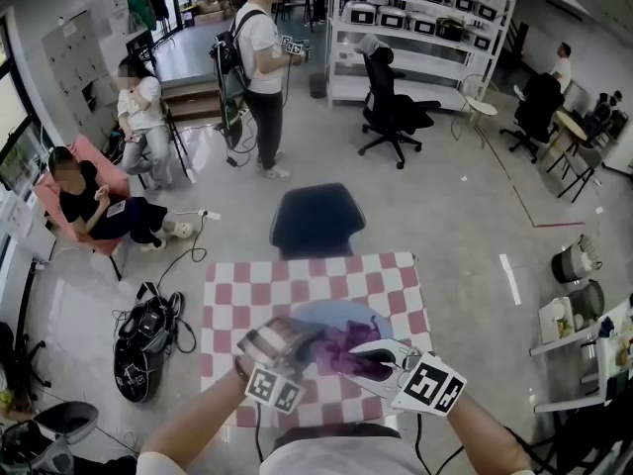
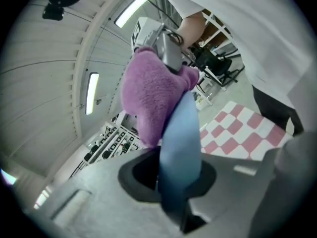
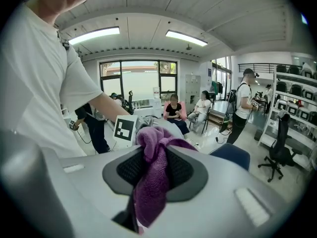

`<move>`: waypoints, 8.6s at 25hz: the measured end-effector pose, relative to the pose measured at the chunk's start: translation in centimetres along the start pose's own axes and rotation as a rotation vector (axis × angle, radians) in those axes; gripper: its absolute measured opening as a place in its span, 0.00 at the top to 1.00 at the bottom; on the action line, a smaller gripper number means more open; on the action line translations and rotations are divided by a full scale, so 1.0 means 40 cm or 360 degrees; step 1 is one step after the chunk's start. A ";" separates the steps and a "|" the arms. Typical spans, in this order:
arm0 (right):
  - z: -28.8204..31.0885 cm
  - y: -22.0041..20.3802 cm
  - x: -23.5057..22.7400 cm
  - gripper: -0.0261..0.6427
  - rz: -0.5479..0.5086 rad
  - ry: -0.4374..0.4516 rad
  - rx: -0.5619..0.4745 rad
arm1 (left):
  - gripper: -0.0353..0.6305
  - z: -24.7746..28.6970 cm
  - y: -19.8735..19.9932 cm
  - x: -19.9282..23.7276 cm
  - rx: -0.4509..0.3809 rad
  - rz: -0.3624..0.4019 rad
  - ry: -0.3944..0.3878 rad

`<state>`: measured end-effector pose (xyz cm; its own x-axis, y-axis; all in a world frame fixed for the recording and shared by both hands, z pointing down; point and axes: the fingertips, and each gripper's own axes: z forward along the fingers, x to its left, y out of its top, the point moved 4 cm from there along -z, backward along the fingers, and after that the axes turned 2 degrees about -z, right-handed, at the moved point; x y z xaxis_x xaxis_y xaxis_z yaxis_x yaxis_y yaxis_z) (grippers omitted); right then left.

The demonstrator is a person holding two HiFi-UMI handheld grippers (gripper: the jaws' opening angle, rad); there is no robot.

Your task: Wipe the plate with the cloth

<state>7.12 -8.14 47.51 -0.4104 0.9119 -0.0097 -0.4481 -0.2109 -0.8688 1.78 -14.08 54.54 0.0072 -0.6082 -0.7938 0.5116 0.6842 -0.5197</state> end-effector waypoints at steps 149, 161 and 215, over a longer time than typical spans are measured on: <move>-0.011 -0.103 -0.092 0.81 0.0446 0.0167 -0.0031 | 0.86 -0.065 0.018 -0.042 -0.0100 0.0284 0.0047; 0.129 -0.075 -0.029 0.81 0.0437 0.0189 0.0008 | 0.87 -0.125 -0.057 -0.095 -0.0064 0.0229 -0.0049; -0.144 -0.498 0.016 0.80 0.0528 -0.0115 0.0127 | 0.87 -0.079 0.025 -0.317 0.0686 -0.1421 0.0028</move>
<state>20.35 -1.31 61.96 -0.5981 0.7622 -0.2477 -0.3403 -0.5213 -0.7826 -0.51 -4.39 63.08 -0.5439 -0.8210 -0.1734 0.5920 -0.2290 -0.7727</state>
